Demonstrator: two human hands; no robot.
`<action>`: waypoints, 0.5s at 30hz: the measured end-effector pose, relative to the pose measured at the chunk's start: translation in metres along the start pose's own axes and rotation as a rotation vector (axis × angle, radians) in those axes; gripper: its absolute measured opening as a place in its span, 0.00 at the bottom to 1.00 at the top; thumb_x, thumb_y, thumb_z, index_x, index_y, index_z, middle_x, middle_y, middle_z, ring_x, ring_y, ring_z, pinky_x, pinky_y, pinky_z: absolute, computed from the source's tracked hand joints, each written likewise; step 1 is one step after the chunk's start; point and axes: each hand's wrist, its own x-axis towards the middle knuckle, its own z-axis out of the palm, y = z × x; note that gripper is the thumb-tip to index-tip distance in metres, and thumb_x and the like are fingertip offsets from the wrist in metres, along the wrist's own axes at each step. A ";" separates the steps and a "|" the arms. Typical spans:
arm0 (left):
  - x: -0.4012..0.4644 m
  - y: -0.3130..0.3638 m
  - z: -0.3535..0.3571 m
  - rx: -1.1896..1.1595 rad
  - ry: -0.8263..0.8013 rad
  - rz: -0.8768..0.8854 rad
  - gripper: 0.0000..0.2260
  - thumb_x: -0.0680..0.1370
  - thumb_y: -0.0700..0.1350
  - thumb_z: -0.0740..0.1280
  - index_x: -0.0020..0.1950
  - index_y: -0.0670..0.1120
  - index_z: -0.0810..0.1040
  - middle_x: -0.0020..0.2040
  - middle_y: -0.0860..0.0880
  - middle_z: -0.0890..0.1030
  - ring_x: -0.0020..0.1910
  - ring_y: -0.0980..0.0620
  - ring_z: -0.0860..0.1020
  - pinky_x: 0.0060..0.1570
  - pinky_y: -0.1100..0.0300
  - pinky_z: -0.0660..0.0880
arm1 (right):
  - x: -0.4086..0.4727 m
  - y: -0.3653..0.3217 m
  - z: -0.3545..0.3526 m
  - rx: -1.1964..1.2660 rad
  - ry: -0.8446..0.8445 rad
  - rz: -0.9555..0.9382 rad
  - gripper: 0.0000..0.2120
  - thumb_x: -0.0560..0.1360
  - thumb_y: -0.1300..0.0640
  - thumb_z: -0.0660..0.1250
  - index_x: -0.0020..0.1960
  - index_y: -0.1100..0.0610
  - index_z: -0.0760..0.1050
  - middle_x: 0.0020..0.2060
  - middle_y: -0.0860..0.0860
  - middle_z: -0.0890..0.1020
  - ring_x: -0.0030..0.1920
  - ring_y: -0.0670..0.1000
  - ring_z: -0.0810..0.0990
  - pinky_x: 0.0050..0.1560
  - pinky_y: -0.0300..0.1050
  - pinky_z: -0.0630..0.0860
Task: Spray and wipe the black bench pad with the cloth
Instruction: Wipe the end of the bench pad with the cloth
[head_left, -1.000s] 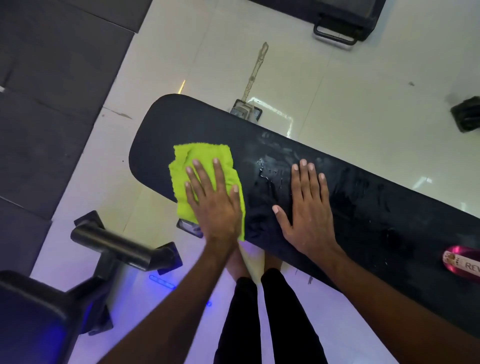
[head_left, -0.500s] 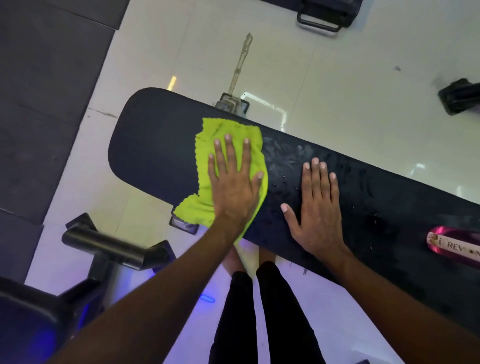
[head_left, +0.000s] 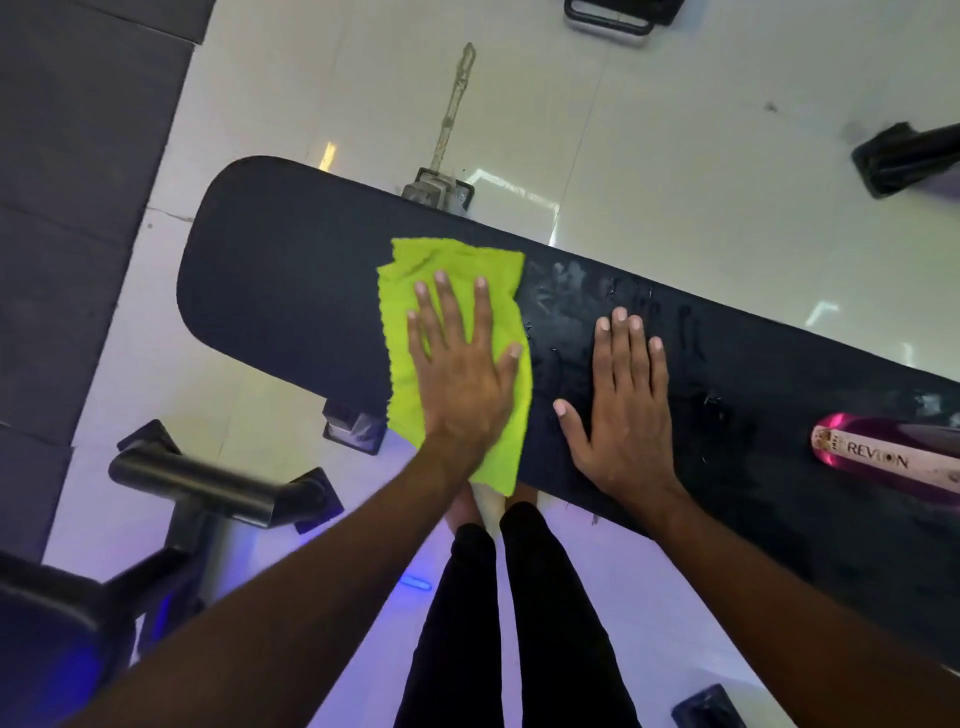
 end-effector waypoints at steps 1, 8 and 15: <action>0.005 0.013 -0.001 -0.012 -0.010 0.036 0.33 0.85 0.62 0.48 0.86 0.48 0.46 0.85 0.35 0.46 0.84 0.33 0.45 0.82 0.36 0.49 | 0.000 -0.001 0.000 0.000 0.002 0.001 0.42 0.83 0.37 0.50 0.85 0.62 0.43 0.86 0.59 0.46 0.86 0.59 0.45 0.85 0.61 0.47; 0.057 -0.025 -0.006 0.022 0.056 0.297 0.30 0.86 0.63 0.46 0.86 0.52 0.49 0.87 0.44 0.49 0.86 0.42 0.48 0.82 0.43 0.52 | -0.009 0.013 0.002 0.026 0.011 0.030 0.42 0.83 0.36 0.51 0.85 0.61 0.43 0.86 0.58 0.46 0.86 0.57 0.45 0.85 0.60 0.49; -0.013 0.038 0.005 -0.027 -0.012 0.074 0.32 0.86 0.63 0.45 0.86 0.48 0.47 0.85 0.35 0.47 0.84 0.33 0.45 0.82 0.36 0.49 | -0.040 0.026 0.000 0.029 0.016 0.144 0.42 0.83 0.36 0.49 0.85 0.63 0.43 0.86 0.59 0.45 0.86 0.59 0.45 0.85 0.63 0.49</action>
